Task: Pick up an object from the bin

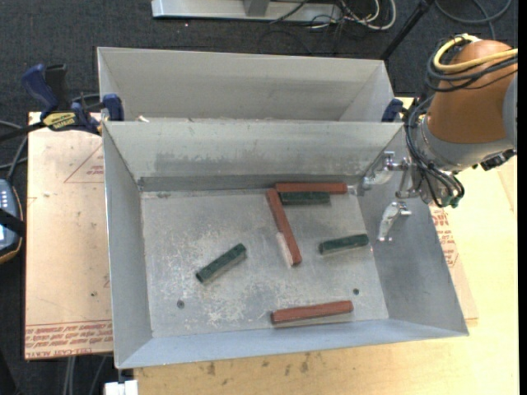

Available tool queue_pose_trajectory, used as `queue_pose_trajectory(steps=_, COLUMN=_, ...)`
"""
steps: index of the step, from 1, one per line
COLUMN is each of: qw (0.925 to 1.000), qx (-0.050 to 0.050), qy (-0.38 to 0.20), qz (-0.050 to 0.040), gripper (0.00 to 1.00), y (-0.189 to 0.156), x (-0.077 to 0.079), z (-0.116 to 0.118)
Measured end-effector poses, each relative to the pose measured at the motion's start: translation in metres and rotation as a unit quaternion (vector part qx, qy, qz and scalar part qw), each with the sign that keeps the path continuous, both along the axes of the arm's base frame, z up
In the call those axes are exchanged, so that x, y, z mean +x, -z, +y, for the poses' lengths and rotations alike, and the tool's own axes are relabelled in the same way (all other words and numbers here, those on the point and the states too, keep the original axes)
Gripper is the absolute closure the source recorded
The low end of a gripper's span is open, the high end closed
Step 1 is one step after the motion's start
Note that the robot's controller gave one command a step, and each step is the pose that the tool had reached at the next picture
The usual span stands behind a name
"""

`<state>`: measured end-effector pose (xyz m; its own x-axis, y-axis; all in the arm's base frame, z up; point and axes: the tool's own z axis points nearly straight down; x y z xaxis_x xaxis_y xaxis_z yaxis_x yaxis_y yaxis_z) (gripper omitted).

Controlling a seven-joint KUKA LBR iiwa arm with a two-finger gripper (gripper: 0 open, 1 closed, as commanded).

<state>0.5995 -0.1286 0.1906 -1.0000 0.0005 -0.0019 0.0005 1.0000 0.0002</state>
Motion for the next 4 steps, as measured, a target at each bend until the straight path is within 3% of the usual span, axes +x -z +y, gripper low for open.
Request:
queue_pose_trajectory(steps=1, qw=1.0, qx=0.0, qy=0.0, qz=0.0, gripper=0.0, y=0.0, x=0.0, z=0.0)
queue_pose_trajectory(steps=2, qw=0.9998, qx=0.0, qy=0.022, qz=-0.0027, gripper=0.0, y=0.068, x=0.013, z=-0.001)
queue_pose_trajectory(steps=3, qw=0.9994, qx=0.001, qy=0.035, qz=0.0033, gripper=0.0, y=0.087, x=0.012, z=0.0)
queue_pose_trajectory(steps=4, qw=1.0, qx=0.0, qy=0.009, qz=-0.0009, gripper=0.0, y=0.072, x=0.024, z=0.021)
